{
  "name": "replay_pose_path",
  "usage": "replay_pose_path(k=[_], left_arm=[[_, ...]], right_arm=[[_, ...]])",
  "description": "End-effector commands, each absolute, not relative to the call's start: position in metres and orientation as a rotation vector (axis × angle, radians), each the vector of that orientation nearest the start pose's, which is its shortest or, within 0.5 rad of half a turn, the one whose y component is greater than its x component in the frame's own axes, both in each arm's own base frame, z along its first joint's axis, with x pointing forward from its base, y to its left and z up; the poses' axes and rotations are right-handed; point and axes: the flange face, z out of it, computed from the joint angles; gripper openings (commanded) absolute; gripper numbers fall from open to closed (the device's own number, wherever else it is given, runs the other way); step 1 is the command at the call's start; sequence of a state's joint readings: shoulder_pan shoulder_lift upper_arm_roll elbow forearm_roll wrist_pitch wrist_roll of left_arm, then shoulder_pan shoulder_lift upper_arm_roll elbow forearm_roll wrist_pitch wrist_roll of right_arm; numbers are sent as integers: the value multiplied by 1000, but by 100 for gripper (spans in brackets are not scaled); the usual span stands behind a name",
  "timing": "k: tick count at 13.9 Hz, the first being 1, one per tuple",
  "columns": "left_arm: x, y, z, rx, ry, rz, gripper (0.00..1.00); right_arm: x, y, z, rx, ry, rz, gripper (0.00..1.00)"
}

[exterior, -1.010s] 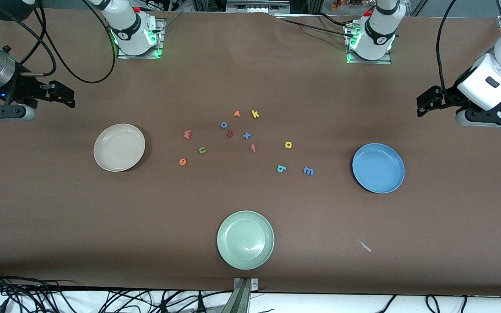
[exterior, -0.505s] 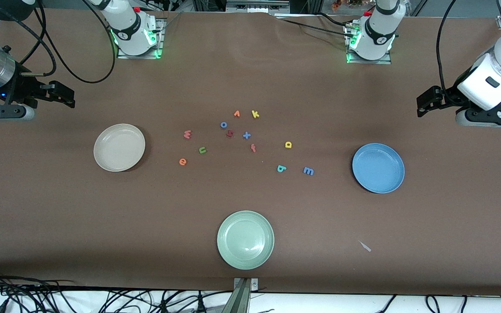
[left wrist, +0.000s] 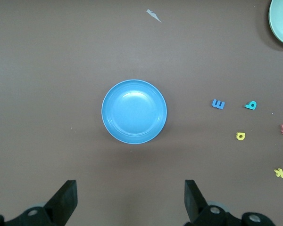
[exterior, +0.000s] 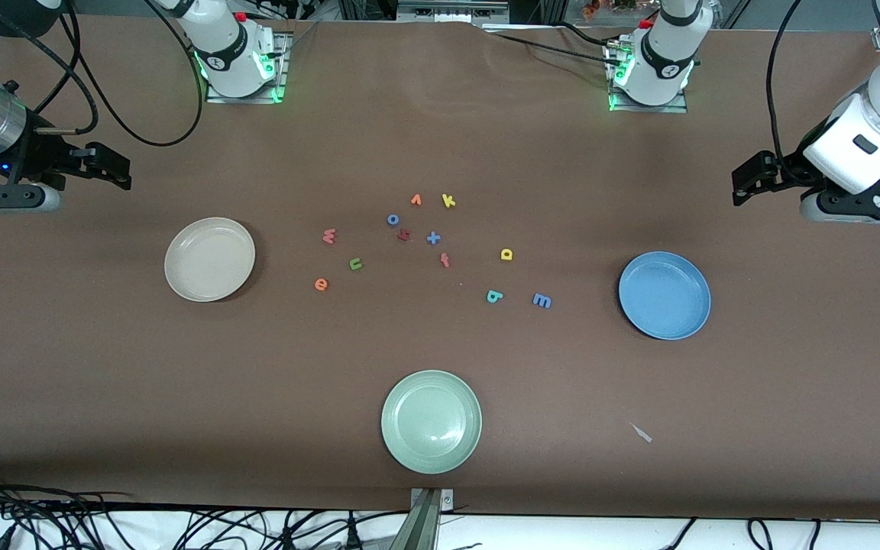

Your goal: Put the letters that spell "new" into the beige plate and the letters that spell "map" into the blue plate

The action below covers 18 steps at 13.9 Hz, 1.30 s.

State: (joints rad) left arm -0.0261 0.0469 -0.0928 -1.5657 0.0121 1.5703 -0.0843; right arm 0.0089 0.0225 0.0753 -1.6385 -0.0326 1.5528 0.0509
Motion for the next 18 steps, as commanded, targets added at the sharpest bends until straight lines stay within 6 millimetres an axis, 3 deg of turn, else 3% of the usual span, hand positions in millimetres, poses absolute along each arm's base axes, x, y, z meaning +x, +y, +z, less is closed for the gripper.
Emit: replay_pose_path(k=[1, 18], left_arm=[[566, -63, 606, -3137, 46, 74, 100], [567, -63, 610, -3138, 48, 55, 100]], right_arm=[[551, 41, 578, -3161, -43, 165, 100], [554, 42, 580, -3158, -43, 124, 100]])
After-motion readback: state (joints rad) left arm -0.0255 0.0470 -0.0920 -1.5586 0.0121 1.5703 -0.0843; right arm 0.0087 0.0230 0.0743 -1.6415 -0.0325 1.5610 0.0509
